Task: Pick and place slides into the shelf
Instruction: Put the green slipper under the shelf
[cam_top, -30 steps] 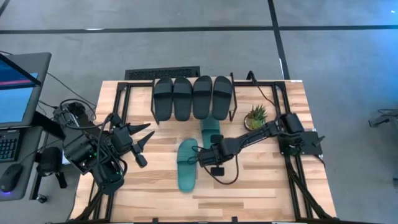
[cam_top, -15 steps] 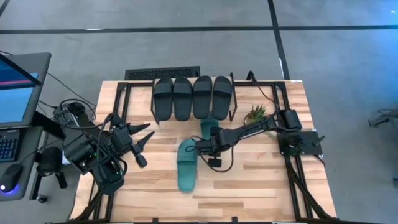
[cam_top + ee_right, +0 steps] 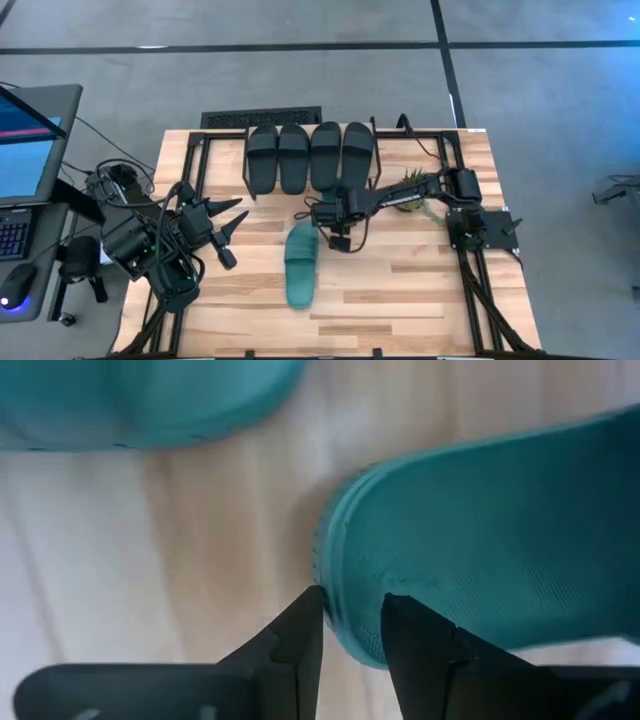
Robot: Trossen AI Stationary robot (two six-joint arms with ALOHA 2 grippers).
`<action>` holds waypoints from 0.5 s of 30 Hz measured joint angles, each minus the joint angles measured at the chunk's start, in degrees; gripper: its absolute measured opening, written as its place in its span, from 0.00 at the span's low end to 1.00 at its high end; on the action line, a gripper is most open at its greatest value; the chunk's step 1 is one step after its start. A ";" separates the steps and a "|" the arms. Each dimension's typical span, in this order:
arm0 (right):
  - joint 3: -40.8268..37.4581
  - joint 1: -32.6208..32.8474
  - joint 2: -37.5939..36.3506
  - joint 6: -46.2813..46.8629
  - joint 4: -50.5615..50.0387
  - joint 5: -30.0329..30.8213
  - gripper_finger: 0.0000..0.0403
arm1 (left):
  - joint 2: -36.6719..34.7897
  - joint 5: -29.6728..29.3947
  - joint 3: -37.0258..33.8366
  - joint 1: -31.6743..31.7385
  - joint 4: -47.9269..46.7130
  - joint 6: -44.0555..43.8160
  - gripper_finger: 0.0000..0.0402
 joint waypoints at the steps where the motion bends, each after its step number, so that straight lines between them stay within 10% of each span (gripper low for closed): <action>1: 0.06 -0.47 0.00 -0.13 -0.49 0.02 0.23 | 0.00 -0.01 0.00 0.00 0.00 0.02 0.30; 15: 0.07 -3.41 0.00 -1.82 -1.28 -0.06 0.23 | 0.02 -0.04 0.01 0.00 0.00 0.33 0.30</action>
